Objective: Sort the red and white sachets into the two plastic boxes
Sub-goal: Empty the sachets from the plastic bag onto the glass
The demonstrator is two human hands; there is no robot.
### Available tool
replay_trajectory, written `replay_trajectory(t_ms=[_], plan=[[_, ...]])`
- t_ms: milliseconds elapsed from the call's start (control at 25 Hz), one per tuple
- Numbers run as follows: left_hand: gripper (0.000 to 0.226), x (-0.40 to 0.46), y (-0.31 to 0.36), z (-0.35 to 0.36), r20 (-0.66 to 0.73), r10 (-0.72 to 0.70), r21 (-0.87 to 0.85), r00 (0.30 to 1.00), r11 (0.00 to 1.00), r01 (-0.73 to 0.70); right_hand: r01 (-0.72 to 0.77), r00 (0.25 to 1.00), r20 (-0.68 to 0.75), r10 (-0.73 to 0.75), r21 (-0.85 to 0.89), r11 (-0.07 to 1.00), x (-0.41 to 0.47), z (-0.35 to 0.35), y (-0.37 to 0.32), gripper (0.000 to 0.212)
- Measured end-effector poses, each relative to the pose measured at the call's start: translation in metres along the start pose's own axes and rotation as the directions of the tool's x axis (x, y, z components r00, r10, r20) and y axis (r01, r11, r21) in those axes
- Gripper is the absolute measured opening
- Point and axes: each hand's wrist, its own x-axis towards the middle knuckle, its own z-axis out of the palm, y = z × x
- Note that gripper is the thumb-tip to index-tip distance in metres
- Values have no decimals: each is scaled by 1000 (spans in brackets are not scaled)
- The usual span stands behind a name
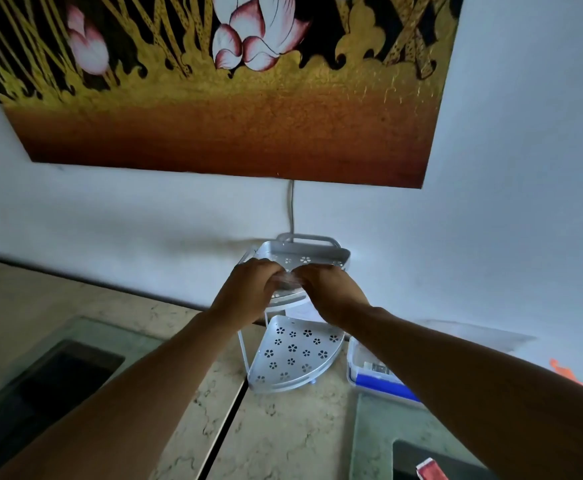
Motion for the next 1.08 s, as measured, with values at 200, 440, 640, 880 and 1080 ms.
replay_trajectory(t_ms=[200, 440, 640, 880, 1080], plan=[[21, -12, 49, -26, -64, 18, -117, 998, 993, -25, -6, 1000, -22, 4, -67, 998, -39, -57, -22, 22], [16, -53, 127, -21, 19, 62, -235, 998, 970, -56, -64, 997, 28, 66, -63, 996, -129, -101, -18, 23], [18, -119, 192, 34, 206, -9, -370, 978, 925, 86, -247, 966, 66, 248, -32, 969, -250, -95, 0, 24], [24, -217, 245, 126, 446, -52, -432, 894, 862, 265, -493, 865, 134, 483, 53, 869, -401, -48, 18, 27], [35, -301, 294, 174, 484, -394, -490, 782, 618, 615, -562, 790, 246, 561, -72, 824, -487, -18, 3, 19]])
